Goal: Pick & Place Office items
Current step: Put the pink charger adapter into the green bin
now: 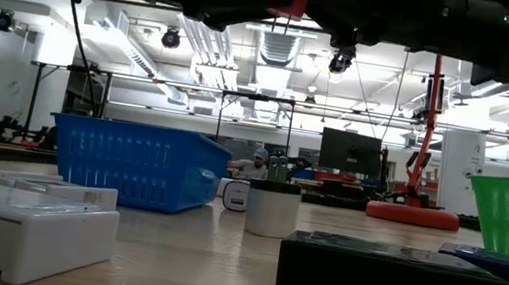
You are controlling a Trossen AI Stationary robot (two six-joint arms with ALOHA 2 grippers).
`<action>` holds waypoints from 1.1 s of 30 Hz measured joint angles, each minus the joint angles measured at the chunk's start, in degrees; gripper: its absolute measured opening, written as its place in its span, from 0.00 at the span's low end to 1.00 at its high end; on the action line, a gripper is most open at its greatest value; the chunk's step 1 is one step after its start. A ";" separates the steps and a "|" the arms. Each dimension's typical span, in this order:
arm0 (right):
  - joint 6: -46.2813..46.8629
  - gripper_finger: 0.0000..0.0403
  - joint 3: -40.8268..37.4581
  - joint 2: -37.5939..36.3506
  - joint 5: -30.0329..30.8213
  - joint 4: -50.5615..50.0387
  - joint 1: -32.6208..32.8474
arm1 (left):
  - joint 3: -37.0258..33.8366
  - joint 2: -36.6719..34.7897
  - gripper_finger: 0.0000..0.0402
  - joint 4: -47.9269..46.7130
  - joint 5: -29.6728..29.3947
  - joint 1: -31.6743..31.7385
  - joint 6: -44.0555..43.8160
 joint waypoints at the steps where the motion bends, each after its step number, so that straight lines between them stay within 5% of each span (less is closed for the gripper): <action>1: 0.00 0.37 0.00 0.00 0.00 0.00 0.00 | 0.00 0.00 0.36 -0.01 0.01 0.00 0.02; 16: -0.10 0.37 -0.07 0.22 -0.20 -1.13 -0.02 | -0.26 -0.17 0.37 -4.57 0.25 0.02 -0.76; 24: 0.00 0.37 -0.13 0.11 -0.81 -0.67 0.13 | -1.07 -0.81 0.79 -5.90 1.00 -0.11 -3.16; 33: 0.03 0.37 -0.11 0.11 -0.35 -1.25 0.26 | -1.82 -3.74 0.86 -14.93 -0.03 -0.13 -5.33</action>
